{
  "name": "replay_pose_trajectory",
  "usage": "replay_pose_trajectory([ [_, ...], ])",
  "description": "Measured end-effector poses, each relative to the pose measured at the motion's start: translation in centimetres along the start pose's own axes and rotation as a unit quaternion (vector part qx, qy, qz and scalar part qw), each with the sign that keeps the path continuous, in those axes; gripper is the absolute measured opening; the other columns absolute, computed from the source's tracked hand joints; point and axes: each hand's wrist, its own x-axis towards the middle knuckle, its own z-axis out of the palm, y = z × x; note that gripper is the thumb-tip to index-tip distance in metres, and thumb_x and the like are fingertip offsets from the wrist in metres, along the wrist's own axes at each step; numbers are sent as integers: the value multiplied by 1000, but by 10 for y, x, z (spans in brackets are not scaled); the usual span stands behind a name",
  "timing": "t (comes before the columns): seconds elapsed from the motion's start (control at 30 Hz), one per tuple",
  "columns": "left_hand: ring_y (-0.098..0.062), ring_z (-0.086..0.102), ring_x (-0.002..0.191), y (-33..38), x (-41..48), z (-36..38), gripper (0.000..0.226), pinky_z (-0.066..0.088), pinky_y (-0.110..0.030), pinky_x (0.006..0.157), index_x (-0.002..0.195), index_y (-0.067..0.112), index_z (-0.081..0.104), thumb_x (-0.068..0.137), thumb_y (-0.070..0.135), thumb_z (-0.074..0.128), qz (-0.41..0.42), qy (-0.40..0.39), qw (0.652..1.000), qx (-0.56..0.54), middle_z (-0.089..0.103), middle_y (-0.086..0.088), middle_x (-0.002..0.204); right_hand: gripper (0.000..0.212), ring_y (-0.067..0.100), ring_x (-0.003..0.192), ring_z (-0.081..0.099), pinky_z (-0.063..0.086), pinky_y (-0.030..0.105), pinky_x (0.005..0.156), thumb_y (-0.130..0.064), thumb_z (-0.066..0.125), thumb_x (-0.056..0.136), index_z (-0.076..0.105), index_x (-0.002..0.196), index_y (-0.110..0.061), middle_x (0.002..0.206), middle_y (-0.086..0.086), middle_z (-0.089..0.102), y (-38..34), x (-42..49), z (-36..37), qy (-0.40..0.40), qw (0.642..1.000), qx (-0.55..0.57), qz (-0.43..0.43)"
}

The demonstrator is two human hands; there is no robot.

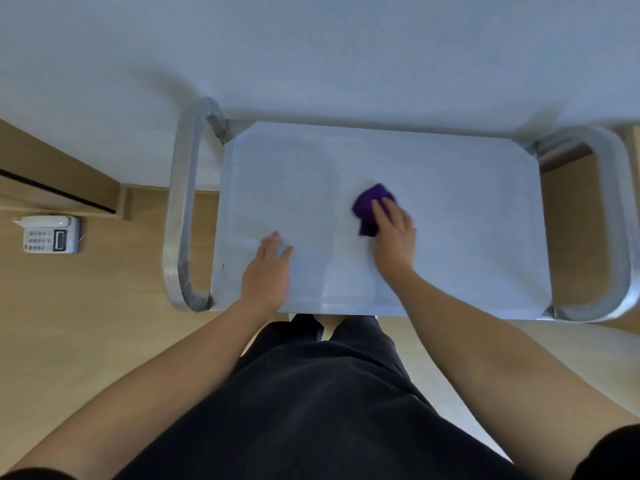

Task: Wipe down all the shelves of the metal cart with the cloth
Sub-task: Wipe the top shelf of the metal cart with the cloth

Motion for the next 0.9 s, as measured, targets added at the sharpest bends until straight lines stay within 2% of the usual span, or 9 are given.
replay_pose_trajectory([
  [0.07, -20, 9, 150, 9, -2, 6, 55, 40, -37, 108, 149, 21, 35, 96, 7, 46, 71, -15, 997, -8, 9, -1, 163, 71, 33, 137, 27, 28, 42, 112, 4, 46, 85, 33, 148, -24, 156, 0, 27, 1, -5, -2, 15, 990, -3, 139],
  [0.13, -19, 8, 150, 18, -3, 14, 56, 44, -39, 104, 148, 21, 36, 95, 9, 46, 111, -35, 993, -3, 8, 0, 163, 72, 33, 140, 22, 20, 39, 116, -2, 47, 87, 23, 151, -23, 159, 1, 19, -27, -10, 3, 20, 980, -14, 195],
  [0.27, -21, 1, 151, 23, -5, 22, 58, 40, -36, 108, 150, 24, 30, 96, 14, 48, 101, -44, 994, 18, -1, 1, 164, 72, 31, 145, 17, 16, 39, 119, 1, 50, 87, 25, 151, -19, 159, 3, 21, -71, -37, 20, -55, 998, -17, -13],
  [0.4, -19, 5, 150, 24, -3, 19, 53, 40, -36, 106, 147, 25, 39, 96, 14, 47, 99, -33, 995, -1, 6, 3, 163, 64, 34, 137, 35, 38, 46, 105, 0, 47, 84, 41, 145, -21, 152, 0, 37, -16, -40, 2, -86, 985, -45, -139],
  [0.53, -22, 7, 150, 42, -3, 21, 46, 39, -39, 106, 142, 18, 44, 96, 16, 47, 74, -23, 997, -4, 10, -3, 163, 66, 34, 132, 37, 40, 47, 100, -5, 41, 81, 39, 145, -22, 152, 0, 37, 62, -45, -31, -25, 996, -48, 68],
  [0.6, -21, 10, 150, 51, -3, 23, 46, 40, -39, 106, 141, 15, 46, 95, 14, 47, 99, -16, 995, -6, 15, -3, 162, 75, 32, 137, 27, 33, 44, 107, 2, 46, 83, 26, 150, -25, 158, -3, 22, 76, -51, -39, -7, 974, -28, 224],
  [0.67, -19, 12, 150, 62, -2, 26, 47, 42, -38, 105, 141, 15, 47, 95, 12, 47, 145, -22, 989, -2, 19, -1, 161, 77, 34, 137, 23, 30, 45, 108, -1, 48, 84, 20, 151, -26, 159, -4, 16, 60, -54, -36, 7, 956, -25, 294],
  [0.73, -18, 12, 149, 77, 1, 30, 47, 41, -37, 106, 141, 16, 47, 95, 11, 47, 173, -37, 984, -2, 20, 0, 161, 73, 35, 137, 23, 28, 46, 108, -5, 48, 86, 22, 151, -26, 159, -4, 16, 35, -58, -25, 0, 965, -20, 261],
  [0.9, -20, 13, 149, 114, 10, 37, 46, 37, -36, 110, 141, 18, 48, 95, 14, 48, 200, -57, 978, 14, 21, -2, 160, 73, 31, 136, 28, 33, 43, 108, -1, 51, 85, 28, 150, -25, 157, -4, 27, 49, -84, -26, -57, 997, -44, 18],
])
